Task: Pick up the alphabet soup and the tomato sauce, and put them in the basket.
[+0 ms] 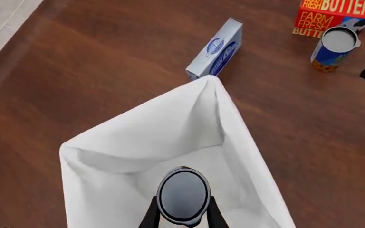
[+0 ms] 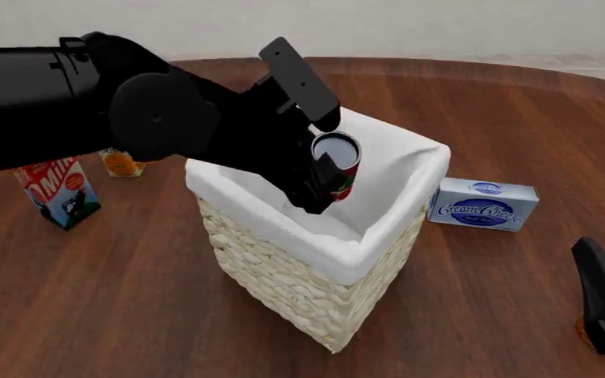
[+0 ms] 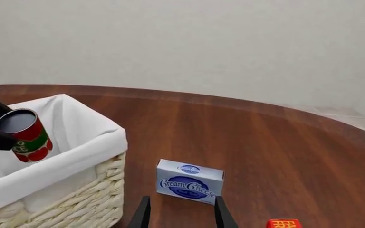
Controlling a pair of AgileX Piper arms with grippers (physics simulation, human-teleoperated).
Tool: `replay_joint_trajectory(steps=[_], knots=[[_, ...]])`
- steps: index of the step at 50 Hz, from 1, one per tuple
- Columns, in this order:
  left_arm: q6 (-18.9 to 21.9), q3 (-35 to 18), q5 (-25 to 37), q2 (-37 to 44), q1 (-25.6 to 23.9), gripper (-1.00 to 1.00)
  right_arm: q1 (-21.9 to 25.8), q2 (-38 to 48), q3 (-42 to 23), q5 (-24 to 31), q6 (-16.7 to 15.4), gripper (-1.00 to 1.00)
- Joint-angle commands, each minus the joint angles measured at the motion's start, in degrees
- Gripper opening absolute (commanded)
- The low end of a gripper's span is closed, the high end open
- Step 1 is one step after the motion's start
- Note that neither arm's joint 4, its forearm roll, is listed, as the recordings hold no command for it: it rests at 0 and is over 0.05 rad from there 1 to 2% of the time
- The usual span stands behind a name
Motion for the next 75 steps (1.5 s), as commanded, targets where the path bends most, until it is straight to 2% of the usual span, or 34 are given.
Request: replay_joint_trajectory(steps=[1,5,6,32,58,75], knots=[[0.45,0.09,-0.82,1.42,0.29,-1.0,-0.02,-0.18,0.01,0.22,-0.18,1.0],[0.38,-0.56,-0.84,2.15,1.08,-1.0,-0.06,-0.22,0.0,0.27,-0.11,1.0],[0.42,-0.47,-0.83,2.12,1.04,1.0,-0.07,-0.22,0.0,0.28,-0.14,1.0],[1.07,-0.95,-0.64,2.34,1.88,1.0,0.1,0.26,-0.02,-0.28,-0.04,1.0],[1.85,-3.37,0.21,-2.29,0.95,1.0,0.44,1.9,-0.02,-1.95,-0.41,1.0],[-0.45,-2.18,-1.58,-7.39,-0.96,1.0,-0.08,1.25,-0.13,-1.32,-0.46,1.0]])
